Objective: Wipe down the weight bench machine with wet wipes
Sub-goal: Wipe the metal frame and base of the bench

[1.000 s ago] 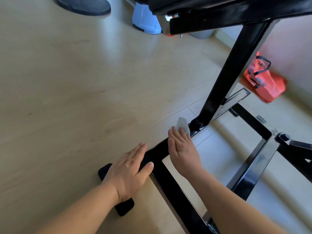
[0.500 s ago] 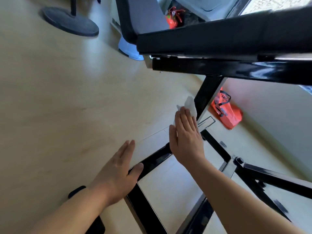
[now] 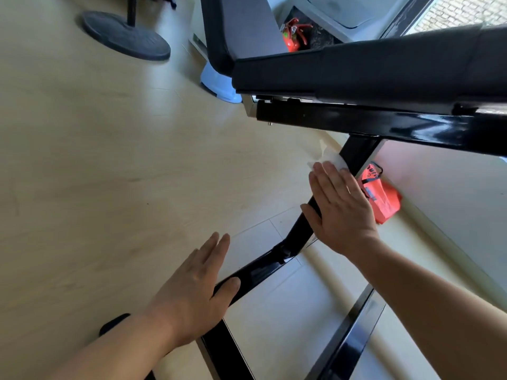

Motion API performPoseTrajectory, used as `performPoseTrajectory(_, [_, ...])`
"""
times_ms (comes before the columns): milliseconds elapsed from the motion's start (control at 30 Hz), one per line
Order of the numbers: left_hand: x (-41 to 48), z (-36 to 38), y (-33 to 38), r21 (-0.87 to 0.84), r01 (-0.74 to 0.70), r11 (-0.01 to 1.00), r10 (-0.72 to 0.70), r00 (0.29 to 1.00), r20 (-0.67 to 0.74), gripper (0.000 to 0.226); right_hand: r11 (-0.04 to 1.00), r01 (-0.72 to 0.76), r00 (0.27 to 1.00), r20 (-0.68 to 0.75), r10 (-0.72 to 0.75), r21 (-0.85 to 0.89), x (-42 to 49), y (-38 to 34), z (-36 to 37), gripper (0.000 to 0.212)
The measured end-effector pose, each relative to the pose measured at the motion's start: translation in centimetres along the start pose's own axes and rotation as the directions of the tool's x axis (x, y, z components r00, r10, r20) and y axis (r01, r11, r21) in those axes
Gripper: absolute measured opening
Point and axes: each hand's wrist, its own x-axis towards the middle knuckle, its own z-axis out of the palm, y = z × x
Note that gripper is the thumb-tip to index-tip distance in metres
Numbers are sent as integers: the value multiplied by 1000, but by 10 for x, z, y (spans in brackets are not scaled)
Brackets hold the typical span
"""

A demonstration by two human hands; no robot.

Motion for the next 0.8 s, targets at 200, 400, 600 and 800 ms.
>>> performPoseTrajectory(200, [-1,11,-4,24,69,997,-70,995,71,68,996,89,991,95,-89,5,-24,-13,10,84])
performPoseTrajectory(400, [1,13,-18,3,93,996,-93,994,66,68,999,0,1000,3,0,-34,9,22,-23,83])
performPoseTrajectory(600, [0,9,-10,34,96,995,-98,993,61,67,993,106,993,62,-103,-57,-21,-1,8,78])
performPoseTrajectory(800, [-6,15,-12,50,81,995,-86,991,106,64,988,139,981,-124,-146,-62,-10,17,4,59])
